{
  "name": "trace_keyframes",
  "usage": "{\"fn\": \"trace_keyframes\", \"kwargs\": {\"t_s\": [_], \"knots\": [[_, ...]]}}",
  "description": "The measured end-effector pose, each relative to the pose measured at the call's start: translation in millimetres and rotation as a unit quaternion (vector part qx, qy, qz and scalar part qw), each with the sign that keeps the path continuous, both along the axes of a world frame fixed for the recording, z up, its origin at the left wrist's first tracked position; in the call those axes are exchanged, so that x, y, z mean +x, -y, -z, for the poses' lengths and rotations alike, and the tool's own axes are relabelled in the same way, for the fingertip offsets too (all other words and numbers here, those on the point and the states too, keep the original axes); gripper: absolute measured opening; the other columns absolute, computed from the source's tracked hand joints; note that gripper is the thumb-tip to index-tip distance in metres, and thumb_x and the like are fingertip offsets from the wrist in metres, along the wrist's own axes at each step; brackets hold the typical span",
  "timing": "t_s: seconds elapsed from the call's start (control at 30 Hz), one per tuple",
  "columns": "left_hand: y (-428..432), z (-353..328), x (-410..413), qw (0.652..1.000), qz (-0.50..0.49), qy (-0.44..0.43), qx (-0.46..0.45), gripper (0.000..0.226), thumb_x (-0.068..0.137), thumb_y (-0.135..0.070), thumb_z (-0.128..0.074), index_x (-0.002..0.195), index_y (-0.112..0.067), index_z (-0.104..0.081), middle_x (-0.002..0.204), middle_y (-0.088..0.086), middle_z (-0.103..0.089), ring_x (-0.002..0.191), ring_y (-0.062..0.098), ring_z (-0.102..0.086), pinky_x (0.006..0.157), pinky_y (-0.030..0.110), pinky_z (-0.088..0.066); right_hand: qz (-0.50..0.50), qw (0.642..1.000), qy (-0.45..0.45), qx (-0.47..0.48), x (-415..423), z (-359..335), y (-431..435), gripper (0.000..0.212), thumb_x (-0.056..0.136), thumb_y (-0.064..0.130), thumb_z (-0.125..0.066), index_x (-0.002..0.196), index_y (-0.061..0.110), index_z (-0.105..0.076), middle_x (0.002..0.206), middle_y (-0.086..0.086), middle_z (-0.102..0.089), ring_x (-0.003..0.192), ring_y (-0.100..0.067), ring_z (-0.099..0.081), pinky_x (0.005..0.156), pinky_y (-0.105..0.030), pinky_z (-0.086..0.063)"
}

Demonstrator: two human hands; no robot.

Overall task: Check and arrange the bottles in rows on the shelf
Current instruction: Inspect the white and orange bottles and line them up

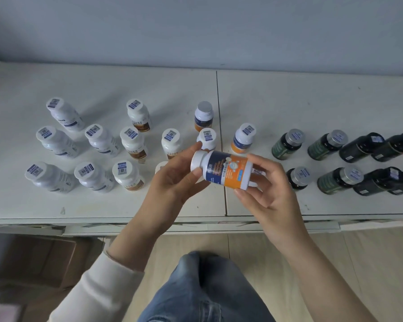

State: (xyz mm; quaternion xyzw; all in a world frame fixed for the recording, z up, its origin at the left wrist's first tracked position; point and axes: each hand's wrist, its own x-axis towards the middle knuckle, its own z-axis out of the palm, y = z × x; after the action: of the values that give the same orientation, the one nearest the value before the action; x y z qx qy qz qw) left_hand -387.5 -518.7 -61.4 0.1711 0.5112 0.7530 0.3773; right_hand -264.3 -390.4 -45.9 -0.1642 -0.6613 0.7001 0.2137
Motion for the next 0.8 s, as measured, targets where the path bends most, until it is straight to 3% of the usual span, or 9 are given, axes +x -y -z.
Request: {"fn": "trace_keyframes", "kwargs": {"t_s": [0.1, 0.17, 0.27, 0.33, 0.4, 0.47, 0.53, 0.63, 0.8], "knots": [[-9.1, -2.1, 2.5, 0.995, -0.001, 0.094, 0.029, 0.031, 0.086, -0.02, -0.051, 0.115, -0.028, -0.061, 0.114, -0.003, -0.068, 0.104, 0.015, -0.065, 0.083, 0.029, -0.054, 0.052, 0.988, 0.014, 0.147, -3.6, -4.7, 0.6, 0.048, 0.073, 0.024, -0.069, 0.116, 0.035, -0.05, 0.121, -0.006, -0.054, 0.106, -0.017, -0.058, 0.081, -0.022, -0.051], [-13.5, -1.0, -0.4, 0.991, -0.001, 0.135, 0.025, 0.033, 0.084, -0.025, -0.048, 0.115, -0.022, -0.059, 0.11, -0.003, -0.07, 0.099, 0.015, -0.066, 0.081, 0.029, -0.055, 0.063, 0.959, 0.027, 0.276, -6.0, -5.9, 0.9, 0.051, 0.073, 0.027, -0.07, 0.12, 0.026, -0.05, 0.115, 0.003, -0.051, 0.102, -0.014, -0.057, 0.077, -0.019, -0.053], [-14.0, 0.6, -9.4, 0.994, 0.012, 0.105, -0.034, 0.031, 0.087, -0.024, -0.049, 0.115, -0.017, -0.059, 0.106, 0.001, -0.07, 0.095, 0.018, -0.066, 0.08, 0.029, -0.056, 0.052, 0.936, 0.085, 0.337, -4.7, -8.7, -2.9, 0.056, 0.068, 0.019, -0.079, 0.118, 0.011, -0.053, 0.108, 0.003, -0.05, 0.093, -0.012, -0.058, 0.074, -0.01, -0.05], [-11.4, -0.8, -15.8, 0.997, 0.024, 0.026, -0.07, 0.03, 0.086, -0.02, -0.053, 0.116, -0.016, -0.057, 0.108, 0.004, -0.067, 0.097, 0.018, -0.065, 0.082, 0.029, -0.055, 0.012, 0.907, 0.153, 0.392, -1.7, -11.3, -12.2, 0.059, 0.066, 0.014, -0.082, 0.117, 0.009, -0.053, 0.108, -0.002, -0.051, 0.091, -0.019, -0.058, 0.074, -0.016, -0.048], [-10.8, -3.2, -20.6, 0.983, 0.038, -0.127, -0.129, 0.027, 0.088, -0.011, -0.058, 0.114, -0.02, -0.058, 0.112, 0.002, -0.064, 0.099, 0.012, -0.062, 0.084, 0.023, -0.051, -0.033, 0.846, 0.23, 0.48, 0.3, -13.9, -22.7, 0.059, 0.068, 0.017, -0.081, 0.12, 0.01, -0.053, 0.114, -0.007, -0.051, 0.099, -0.025, -0.056, 0.076, -0.026, -0.043], [-13.6, -2.8, -22.8, 0.926, 0.045, -0.303, -0.22, 0.031, 0.086, -0.009, -0.063, 0.107, -0.031, -0.059, 0.115, -0.003, -0.06, 0.101, 0.007, -0.057, 0.083, 0.012, -0.042, -0.054, 0.788, 0.284, 0.543, -2.0, -20.4, -28.9, 0.059, 0.073, 0.021, -0.076, 0.125, 0.013, -0.05, 0.121, -0.009, -0.047, 0.11, -0.027, -0.05, 0.076, -0.029, -0.04], [-17.7, 0.3, -22.4, 0.874, 0.053, -0.406, -0.261, 0.035, 0.083, -0.006, -0.065, 0.108, -0.029, -0.06, 0.117, 0.0, -0.056, 0.103, 0.011, -0.053, 0.083, 0.004, -0.039, -0.072, 0.746, 0.339, 0.568, -8.1, -28.9, -31.0, 0.058, 0.081, 0.025, -0.068, 0.132, 0.016, -0.042, 0.128, -0.007, -0.041, 0.118, -0.026, -0.044, 0.081, -0.031, -0.041], [-24.5, 10.5, -21.2, 0.831, 0.091, -0.475, -0.276, 0.036, 0.082, -0.004, -0.065, 0.115, -0.018, -0.06, 0.122, 0.006, -0.051, 0.11, 0.021, -0.052, 0.092, 0.02, -0.043, -0.092, 0.703, 0.396, 0.583, -17.5, -36.3, -32.9, 0.054, 0.087, 0.028, -0.06, 0.134, 0.015, -0.035, 0.13, -0.008, -0.037, 0.121, -0.027, -0.04, 0.083, -0.032, -0.04], [-34.9, 30.7, -17.7, 0.786, 0.131, -0.518, -0.311, 0.041, 0.083, -0.006, -0.065, 0.122, -0.017, -0.056, 0.126, 0.008, -0.049, 0.116, 0.024, -0.049, 0.091, 0.02, -0.035, -0.103, 0.678, 0.435, 0.583, -22.8, -35.3, -35.1, 0.052, 0.085, 0.027, -0.063, 0.128, 0.011, -0.04, 0.125, -0.011, -0.042, 0.116, -0.031, -0.044, 0.081, -0.036, -0.042]]}}
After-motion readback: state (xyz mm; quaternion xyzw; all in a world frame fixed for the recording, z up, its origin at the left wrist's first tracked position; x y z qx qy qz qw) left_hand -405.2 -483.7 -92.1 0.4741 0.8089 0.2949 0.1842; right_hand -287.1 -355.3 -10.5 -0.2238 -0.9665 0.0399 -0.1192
